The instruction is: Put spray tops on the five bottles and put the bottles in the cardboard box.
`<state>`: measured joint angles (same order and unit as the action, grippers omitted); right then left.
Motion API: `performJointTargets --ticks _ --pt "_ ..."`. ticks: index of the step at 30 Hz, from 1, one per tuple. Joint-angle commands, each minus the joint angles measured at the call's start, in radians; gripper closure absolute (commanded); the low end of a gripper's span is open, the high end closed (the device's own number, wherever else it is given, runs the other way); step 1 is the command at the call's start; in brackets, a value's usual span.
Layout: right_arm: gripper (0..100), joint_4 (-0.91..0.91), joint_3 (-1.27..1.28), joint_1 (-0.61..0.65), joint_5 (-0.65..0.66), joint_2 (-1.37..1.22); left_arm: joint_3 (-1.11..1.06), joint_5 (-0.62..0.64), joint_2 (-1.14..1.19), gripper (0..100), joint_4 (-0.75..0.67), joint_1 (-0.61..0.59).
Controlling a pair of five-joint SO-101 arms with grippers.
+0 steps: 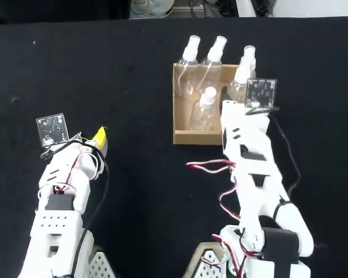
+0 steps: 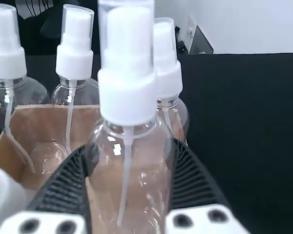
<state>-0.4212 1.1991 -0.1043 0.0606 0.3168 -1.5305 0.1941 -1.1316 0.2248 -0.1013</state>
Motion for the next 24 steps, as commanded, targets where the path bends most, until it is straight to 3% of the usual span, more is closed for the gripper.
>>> performJointTargets --ticks 1,24 --pt "98.8 -0.192 0.065 -0.003 0.000 0.005 0.013 0.011 -0.014 81 -0.023 -0.002" --pt "98.8 -0.258 0.045 -0.018 0.000 -0.137 0.013 0.011 -0.014 81 -0.023 -0.002"
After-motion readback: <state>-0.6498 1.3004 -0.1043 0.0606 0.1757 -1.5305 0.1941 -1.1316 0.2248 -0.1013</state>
